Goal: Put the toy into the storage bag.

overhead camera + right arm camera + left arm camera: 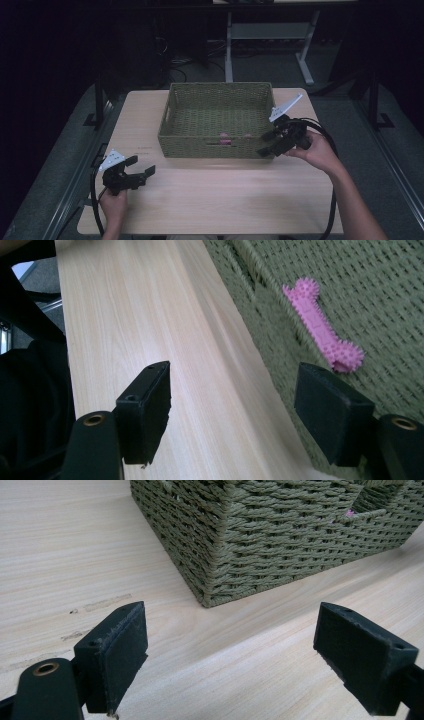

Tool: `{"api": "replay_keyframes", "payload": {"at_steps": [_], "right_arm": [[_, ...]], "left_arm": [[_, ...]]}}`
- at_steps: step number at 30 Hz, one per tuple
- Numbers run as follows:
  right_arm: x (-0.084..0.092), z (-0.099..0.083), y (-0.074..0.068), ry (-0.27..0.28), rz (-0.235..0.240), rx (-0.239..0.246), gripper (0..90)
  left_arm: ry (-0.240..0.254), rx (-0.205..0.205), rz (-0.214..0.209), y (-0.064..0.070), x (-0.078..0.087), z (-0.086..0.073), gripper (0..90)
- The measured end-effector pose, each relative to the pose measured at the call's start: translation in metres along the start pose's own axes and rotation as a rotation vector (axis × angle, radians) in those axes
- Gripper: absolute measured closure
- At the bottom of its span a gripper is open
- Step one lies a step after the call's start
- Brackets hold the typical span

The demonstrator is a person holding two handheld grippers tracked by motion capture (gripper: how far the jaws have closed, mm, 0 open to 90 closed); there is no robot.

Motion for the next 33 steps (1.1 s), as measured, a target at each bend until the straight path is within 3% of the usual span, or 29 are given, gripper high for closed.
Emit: {"api": "replay_keyframes", "payload": {"at_steps": [15, 33], "right_arm": [[-0.008, -0.024, -0.002, 0.017, -0.008, -0.030, 28.6], [-0.022, -0.069, -0.006, 0.012, -0.010, -0.087, 27.9]], "left_arm": [[-0.001, 0.000, -0.004, 0.001, 0.000, 0.000, 13.6], [-0.003, 0.000, -0.005, 0.002, 0.002, -0.001, 13.6]]}}
Point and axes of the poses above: each handheld gripper's, and its own axes: x roughly backward along the jaws, z roughly out of its top, y roughly to its right, the point moved 8 cm from there along -x, roughly forward along the jaws, and after that the axes turned 10 degrees about z, right-handed, at the moved point
